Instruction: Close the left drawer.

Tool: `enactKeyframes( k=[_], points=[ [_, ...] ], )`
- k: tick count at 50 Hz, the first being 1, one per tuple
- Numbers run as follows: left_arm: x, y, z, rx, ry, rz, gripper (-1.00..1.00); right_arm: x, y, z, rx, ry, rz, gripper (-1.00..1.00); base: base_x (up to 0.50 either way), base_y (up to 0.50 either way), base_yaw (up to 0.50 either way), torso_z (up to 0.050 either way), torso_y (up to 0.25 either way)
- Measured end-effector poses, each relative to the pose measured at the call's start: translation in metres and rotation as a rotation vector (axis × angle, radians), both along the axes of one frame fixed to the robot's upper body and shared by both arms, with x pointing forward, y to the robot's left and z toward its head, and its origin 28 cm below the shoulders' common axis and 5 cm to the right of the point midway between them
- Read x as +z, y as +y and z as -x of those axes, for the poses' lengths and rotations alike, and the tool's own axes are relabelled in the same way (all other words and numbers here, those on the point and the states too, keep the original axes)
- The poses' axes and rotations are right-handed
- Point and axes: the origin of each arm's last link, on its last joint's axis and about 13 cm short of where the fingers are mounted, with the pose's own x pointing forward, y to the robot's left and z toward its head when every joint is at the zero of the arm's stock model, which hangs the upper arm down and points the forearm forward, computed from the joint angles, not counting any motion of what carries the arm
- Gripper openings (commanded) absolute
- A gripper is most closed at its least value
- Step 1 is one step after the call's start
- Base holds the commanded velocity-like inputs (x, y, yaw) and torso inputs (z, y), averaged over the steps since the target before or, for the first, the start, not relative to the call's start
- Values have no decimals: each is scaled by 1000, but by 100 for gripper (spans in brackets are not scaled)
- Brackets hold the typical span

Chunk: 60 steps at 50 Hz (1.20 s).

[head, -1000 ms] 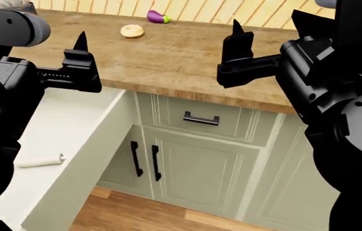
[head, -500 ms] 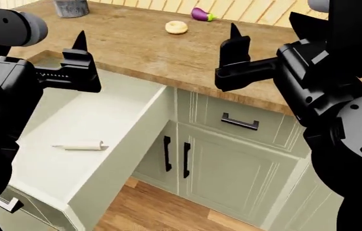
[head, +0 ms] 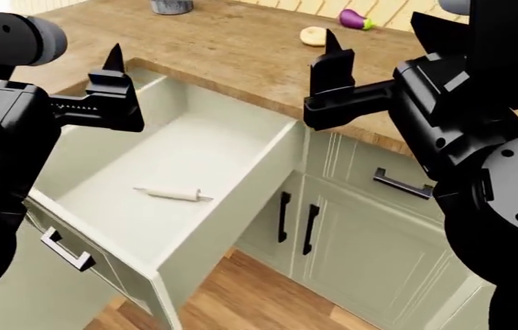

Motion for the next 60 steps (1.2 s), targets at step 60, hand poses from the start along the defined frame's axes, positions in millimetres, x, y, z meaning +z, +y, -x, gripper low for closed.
enactKeyframes(
  k=[60],
  points=[
    [3,0,3,17,-19,-3,100,-4,4,0,15,0,32,100,0,0,500,0,0]
  ],
)
